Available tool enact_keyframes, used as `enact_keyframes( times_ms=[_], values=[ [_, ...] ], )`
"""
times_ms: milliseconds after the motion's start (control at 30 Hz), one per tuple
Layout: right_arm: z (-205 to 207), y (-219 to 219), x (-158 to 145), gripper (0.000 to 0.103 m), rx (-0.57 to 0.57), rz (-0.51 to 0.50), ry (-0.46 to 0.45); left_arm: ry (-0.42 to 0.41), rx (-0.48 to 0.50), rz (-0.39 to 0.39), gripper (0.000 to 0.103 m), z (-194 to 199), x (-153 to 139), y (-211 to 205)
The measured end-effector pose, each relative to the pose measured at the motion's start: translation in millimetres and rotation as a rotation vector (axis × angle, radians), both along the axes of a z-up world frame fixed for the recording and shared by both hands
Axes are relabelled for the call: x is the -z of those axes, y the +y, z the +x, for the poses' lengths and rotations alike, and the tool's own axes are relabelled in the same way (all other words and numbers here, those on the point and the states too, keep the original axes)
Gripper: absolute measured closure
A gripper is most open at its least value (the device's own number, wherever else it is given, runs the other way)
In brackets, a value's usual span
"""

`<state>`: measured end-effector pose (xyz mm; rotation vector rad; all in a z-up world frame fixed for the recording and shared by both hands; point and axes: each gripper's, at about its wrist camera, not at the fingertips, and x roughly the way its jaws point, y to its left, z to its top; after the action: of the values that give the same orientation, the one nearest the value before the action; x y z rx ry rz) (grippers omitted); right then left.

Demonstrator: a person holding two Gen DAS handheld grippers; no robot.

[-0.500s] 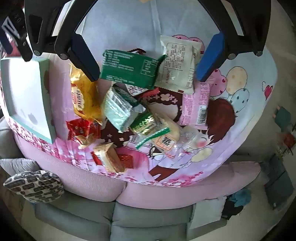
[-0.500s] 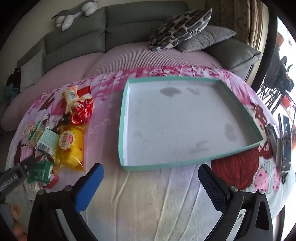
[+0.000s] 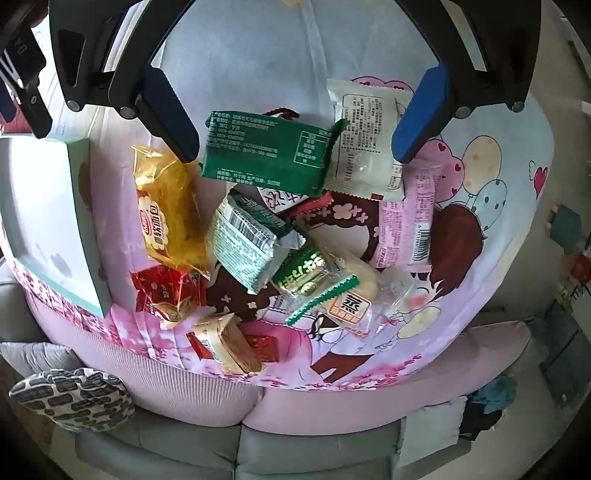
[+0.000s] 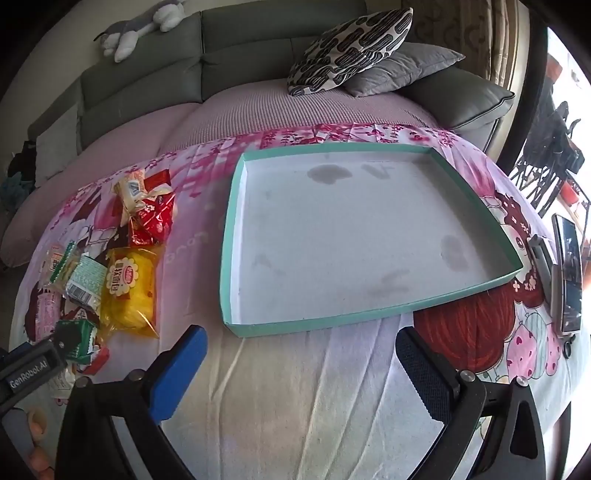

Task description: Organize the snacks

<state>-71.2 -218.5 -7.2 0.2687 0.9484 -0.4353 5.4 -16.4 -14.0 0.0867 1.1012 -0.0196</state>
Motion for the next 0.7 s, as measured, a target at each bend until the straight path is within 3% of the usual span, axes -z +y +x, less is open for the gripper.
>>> enact_keyframes(
  times_ms=[700],
  values=[
    [-3.9,-2.5,4.1,0.0,0.008,0.011,0.0,0.027,0.005,-0.013,0.0,1.7,4.1,5.6]
  ],
)
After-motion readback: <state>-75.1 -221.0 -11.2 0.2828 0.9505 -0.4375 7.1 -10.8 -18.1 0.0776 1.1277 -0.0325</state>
